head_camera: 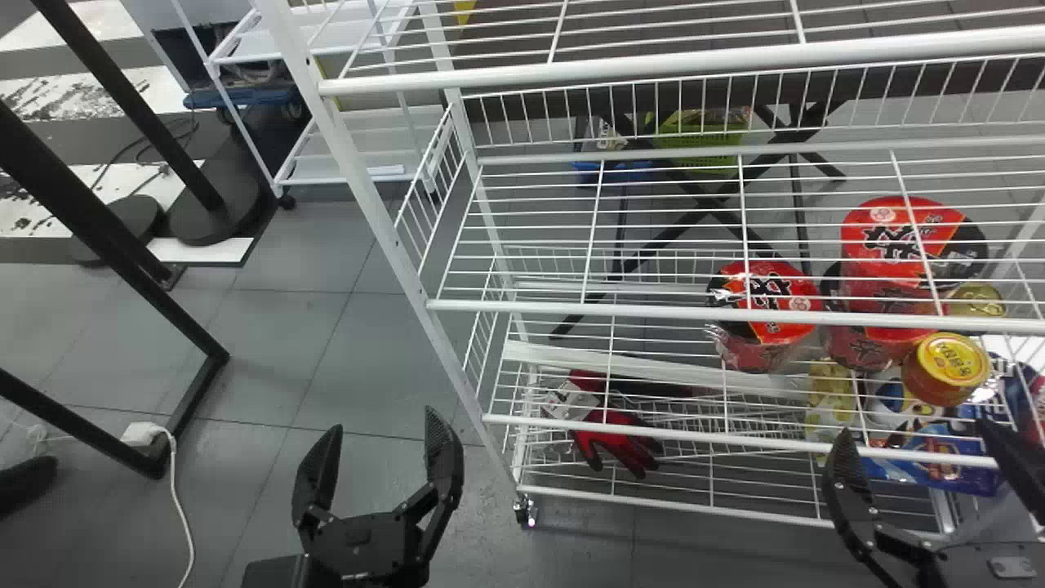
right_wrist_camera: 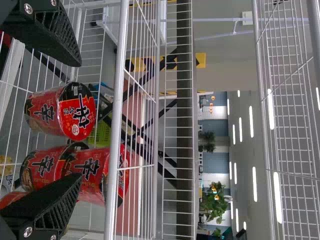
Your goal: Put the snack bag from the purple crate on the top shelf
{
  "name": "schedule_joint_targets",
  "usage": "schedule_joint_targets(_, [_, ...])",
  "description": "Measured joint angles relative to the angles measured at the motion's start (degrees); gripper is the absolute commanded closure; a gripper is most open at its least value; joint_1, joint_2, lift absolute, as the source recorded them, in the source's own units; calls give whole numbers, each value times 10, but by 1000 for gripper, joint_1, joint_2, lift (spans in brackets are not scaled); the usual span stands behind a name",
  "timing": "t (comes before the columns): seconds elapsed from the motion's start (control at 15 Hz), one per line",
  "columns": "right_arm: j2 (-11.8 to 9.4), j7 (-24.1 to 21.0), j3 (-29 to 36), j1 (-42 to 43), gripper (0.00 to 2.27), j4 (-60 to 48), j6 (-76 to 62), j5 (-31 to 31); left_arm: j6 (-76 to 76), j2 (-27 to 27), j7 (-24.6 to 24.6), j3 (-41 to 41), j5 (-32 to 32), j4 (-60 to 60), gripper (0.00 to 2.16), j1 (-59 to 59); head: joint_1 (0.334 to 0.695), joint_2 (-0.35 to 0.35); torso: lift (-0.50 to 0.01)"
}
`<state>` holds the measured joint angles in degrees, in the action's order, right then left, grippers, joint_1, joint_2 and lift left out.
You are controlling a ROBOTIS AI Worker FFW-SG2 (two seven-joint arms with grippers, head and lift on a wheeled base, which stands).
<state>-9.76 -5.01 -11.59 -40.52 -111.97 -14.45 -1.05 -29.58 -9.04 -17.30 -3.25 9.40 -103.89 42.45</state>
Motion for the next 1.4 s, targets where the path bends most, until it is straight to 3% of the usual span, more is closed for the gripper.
schedule_joint_targets(1.4, [-5, 0, -2, -2, -1, 3, -19, 0, -9, 1, -5, -3, -3, 0, 56, 2, 695, 249, -455])
